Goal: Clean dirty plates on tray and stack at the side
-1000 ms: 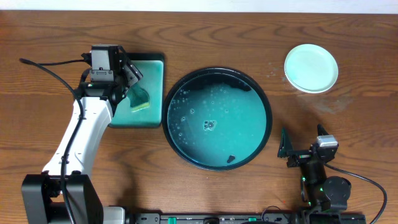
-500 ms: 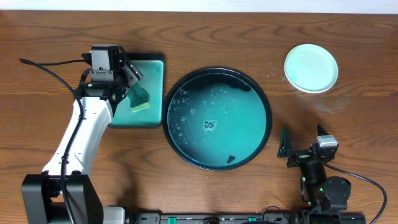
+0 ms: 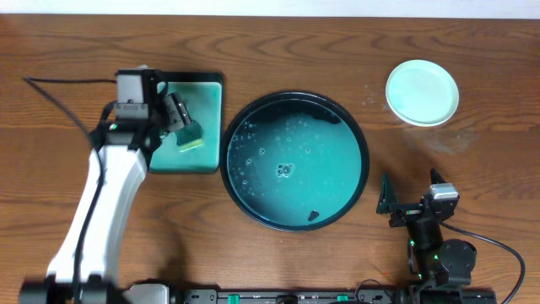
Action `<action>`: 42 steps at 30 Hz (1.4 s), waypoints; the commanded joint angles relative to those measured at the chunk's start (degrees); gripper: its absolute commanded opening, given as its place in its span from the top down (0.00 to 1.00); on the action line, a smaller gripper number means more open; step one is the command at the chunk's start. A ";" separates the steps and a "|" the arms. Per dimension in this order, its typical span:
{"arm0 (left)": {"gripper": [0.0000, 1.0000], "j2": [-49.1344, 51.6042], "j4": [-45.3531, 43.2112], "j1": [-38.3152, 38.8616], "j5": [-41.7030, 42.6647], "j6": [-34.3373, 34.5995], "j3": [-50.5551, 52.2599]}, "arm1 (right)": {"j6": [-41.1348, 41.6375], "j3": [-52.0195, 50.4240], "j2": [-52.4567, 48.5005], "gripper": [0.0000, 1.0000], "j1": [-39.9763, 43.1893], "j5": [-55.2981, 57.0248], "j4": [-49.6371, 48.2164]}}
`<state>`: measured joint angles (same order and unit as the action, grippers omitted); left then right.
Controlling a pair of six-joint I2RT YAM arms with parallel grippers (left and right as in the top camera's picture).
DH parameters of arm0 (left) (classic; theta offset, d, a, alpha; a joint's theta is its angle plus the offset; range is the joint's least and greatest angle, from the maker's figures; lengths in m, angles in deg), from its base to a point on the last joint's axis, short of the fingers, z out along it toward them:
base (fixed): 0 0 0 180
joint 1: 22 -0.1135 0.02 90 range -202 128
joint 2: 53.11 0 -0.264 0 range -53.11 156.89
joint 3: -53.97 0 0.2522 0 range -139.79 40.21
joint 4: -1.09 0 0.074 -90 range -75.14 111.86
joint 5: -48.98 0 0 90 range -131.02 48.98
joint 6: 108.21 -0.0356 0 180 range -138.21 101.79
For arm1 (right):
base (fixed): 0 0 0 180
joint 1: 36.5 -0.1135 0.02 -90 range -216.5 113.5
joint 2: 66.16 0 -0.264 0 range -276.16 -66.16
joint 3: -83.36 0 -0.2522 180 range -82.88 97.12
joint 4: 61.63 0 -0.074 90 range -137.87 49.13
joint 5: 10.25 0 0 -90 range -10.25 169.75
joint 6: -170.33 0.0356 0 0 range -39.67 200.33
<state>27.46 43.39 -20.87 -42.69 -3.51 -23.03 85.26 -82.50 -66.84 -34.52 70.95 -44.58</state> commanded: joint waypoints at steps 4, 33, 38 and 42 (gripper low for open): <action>0.20 -16.98 1.20 -0.09 9.05 -31.58 5.49 | -0.94 -0.07 0.35 0.01 0.17 -0.28 0.24; 0.21 -77.92 -24.50 -1.66 1.62 -10.73 59.54 | -0.94 -0.07 0.33 0.01 0.17 -0.28 0.24; 0.20 -80.46 -25.77 -1.66 1.62 -10.73 62.18 | -0.94 -0.07 0.33 0.01 0.17 -0.28 0.26; 0.21 -80.50 -25.97 -1.66 1.64 -10.75 63.01 | -0.94 -0.07 0.33 0.01 0.17 -0.28 0.24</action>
<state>-52.42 16.77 -22.27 -40.14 -14.99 38.65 85.26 -82.50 -66.84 -34.52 70.93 -44.58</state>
